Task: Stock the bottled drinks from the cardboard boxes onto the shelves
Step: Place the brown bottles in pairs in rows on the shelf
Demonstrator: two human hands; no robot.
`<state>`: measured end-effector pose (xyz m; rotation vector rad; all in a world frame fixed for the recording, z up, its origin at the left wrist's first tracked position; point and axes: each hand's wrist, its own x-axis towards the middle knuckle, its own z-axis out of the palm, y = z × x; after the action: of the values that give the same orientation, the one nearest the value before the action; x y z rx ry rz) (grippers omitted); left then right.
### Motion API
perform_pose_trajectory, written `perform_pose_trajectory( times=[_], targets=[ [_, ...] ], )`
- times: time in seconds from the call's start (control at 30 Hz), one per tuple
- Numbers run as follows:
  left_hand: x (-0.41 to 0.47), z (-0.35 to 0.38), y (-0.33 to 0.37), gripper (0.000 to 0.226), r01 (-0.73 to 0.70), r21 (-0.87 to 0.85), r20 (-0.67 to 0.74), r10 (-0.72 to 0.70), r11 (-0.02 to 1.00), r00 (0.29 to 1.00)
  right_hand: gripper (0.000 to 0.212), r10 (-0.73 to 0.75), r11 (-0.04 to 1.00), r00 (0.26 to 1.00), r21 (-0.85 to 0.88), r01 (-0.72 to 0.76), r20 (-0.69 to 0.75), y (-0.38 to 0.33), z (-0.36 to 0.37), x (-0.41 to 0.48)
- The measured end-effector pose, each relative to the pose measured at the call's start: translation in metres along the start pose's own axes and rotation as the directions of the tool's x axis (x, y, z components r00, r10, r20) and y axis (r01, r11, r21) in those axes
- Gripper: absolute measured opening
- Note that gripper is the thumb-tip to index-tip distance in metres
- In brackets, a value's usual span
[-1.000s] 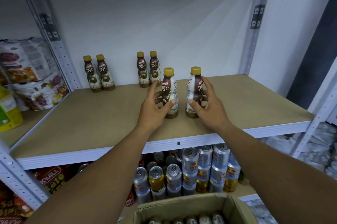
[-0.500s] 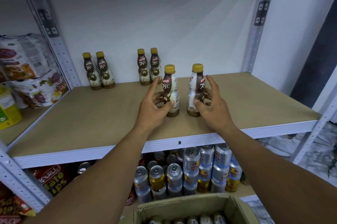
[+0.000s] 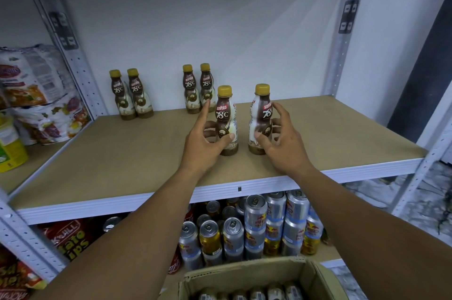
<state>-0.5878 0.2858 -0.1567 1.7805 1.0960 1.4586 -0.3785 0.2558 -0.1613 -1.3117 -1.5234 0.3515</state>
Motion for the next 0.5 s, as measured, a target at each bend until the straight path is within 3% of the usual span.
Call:
perform_pose_trajectory(
  times=[0.5],
  targets=[
    [-0.0035, 0.0014, 0.0035, 0.109, 0.019, -0.014, 0.012, -0.019, 1.000, 1.000, 0.091, 0.039, 0.998, 0.998, 0.056, -0.041, 0.043, 0.0032, 0.0006, 0.0025]
  ],
)
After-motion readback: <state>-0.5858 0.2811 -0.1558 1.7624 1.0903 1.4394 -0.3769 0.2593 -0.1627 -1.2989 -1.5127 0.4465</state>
